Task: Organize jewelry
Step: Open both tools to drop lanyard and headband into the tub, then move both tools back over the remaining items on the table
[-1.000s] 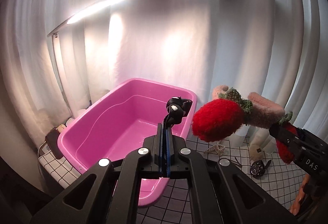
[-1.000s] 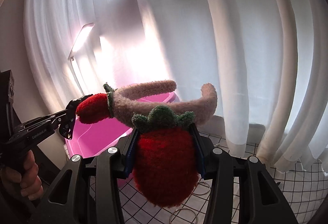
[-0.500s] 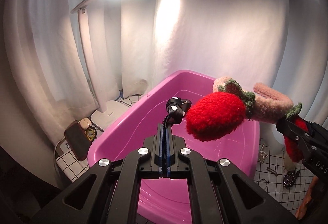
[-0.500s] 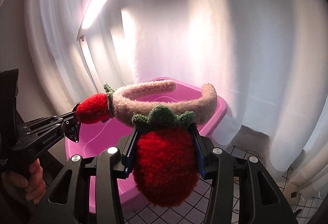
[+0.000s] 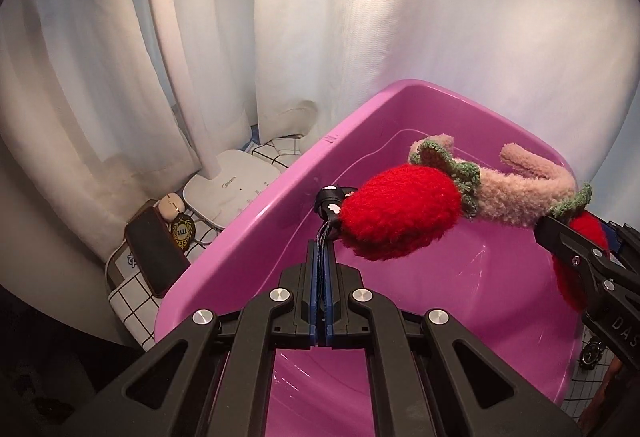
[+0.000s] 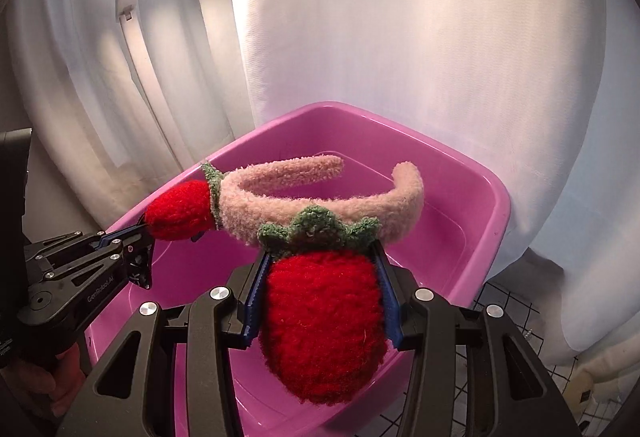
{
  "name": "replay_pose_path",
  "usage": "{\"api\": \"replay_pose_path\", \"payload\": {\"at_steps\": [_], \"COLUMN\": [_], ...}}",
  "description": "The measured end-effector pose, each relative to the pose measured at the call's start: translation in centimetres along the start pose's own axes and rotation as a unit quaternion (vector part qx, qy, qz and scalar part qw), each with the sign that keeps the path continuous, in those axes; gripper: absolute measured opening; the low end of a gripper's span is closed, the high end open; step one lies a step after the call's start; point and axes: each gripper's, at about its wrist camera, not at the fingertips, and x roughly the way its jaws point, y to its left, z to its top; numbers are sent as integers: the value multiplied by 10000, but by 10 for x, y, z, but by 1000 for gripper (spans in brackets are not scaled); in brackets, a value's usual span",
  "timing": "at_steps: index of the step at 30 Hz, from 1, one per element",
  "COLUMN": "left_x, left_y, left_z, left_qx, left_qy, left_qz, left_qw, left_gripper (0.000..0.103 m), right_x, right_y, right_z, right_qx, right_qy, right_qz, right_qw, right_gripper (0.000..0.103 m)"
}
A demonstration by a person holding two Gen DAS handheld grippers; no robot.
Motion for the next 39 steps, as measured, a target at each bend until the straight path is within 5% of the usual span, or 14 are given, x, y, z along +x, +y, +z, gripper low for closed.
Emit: {"api": "replay_pose_path", "payload": {"at_steps": [6,8,9,10,12,21,28,34,39], "left_x": [15,15,14,13,8,-1,-24,-55,-87], "left_y": [4,4,4,5,6,5,2,-17,-44], "left_z": [1,1,1,1,1,4,-5,-23,-43], "left_qx": [81,125,152,163,128,173,-72,98,396], "left_qy": [346,359,357,343,197,63,-153,-492,-743], "left_qz": [-27,0,27,51,-75,-2,-340,-636,-1061], "left_qw": [9994,9993,9992,9993,9997,9998,9993,9967,9908], "left_gripper": [9,18,31,59,73,78,84,85,87], "right_x": [20,23,24,23,22,12,-23,-70,-126], "right_y": [3,4,5,7,9,3,2,-9,-47], "right_z": [6,8,9,10,10,5,-14,-57,-106], "right_qx": [46,34,0,-43,-128,-10,181,417,742], "right_qy": [243,289,269,237,178,99,-139,-360,-519], "right_qz": [-188,-243,-310,-381,-486,-480,-344,-282,-631], "right_qw": [9995,9993,9992,9990,9986,9988,9991,9981,9939], "right_gripper": [50,62,66,69,70,70,70,70,70]}}
